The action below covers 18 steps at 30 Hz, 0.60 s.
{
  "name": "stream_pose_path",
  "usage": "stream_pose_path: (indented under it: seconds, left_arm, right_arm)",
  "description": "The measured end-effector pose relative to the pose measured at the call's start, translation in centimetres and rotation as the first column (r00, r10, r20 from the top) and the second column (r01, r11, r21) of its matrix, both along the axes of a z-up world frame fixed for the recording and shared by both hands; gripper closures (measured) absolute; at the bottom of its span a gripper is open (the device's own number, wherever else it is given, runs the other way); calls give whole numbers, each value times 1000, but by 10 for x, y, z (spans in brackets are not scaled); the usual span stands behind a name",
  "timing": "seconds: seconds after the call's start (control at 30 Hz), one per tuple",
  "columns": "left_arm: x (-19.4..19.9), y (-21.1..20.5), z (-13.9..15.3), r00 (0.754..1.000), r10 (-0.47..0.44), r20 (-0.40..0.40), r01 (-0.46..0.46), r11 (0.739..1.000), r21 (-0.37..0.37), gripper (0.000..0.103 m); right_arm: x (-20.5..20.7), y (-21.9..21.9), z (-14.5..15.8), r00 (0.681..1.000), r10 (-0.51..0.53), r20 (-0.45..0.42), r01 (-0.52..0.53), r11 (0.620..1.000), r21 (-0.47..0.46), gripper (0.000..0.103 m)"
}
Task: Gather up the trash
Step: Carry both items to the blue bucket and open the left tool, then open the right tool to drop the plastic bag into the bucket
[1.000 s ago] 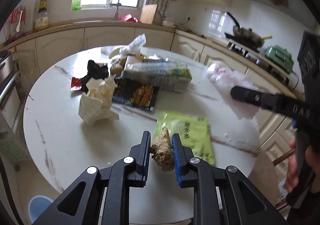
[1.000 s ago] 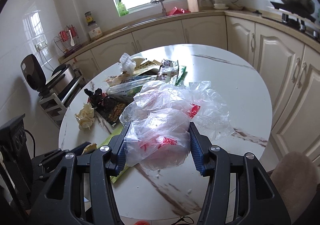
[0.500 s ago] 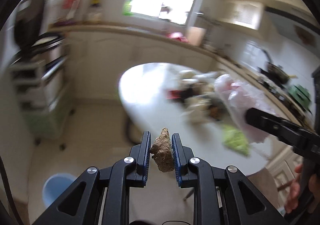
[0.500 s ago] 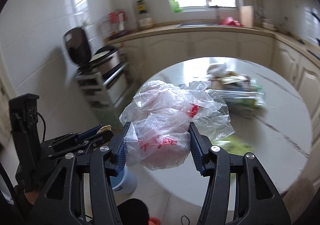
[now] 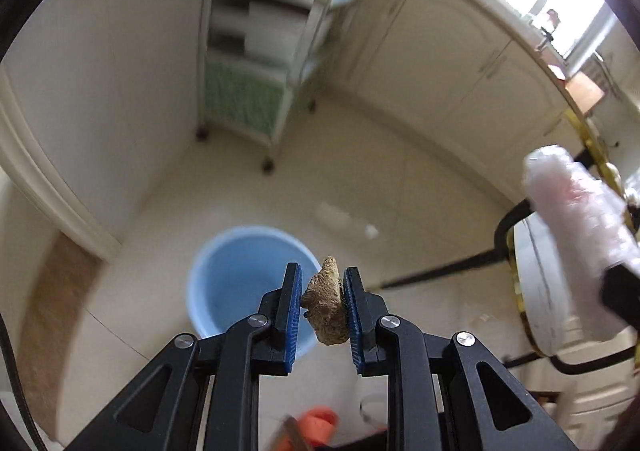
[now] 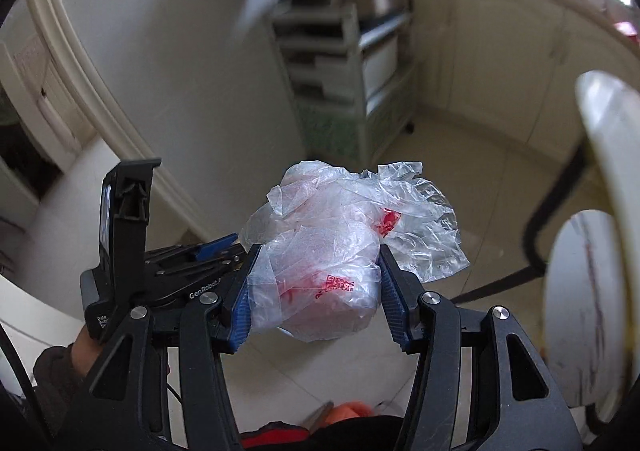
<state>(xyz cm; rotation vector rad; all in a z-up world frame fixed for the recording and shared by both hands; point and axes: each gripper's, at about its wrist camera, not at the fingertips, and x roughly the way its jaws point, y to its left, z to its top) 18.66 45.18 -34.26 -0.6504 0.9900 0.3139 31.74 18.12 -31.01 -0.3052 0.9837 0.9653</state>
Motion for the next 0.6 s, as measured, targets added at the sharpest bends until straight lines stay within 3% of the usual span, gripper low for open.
stream_pose_path:
  seconds: [0.17,0.23,0.3,0.47,0.6]
  left_arm:
    - [28,43,-51,996,40,-83,-46,996,-74,82]
    - [38,56,-64,993,63,-97,-74,992,-105,73]
    - [47,67,-74,987,90,-130,-104,988,-110,55]
    - [42,82,-83,947,221,-235,-245,966,-80,53]
    - [32,85,-71,917,313,-246,-330,944,-29,52]
  right_arm:
    - [9,47,-62,996,36,-76,-42,996,-81,52]
    - [13,59,-79,993,40,-110,-51,995,-91,51]
    - [19,69,-99,988,43,-150,-60,992,-110,51]
    - [25,85,-128,979,44,-196,-69,990,-119,49]
    - [32,100,-138,980,81,-183,-102,989,-110,42]
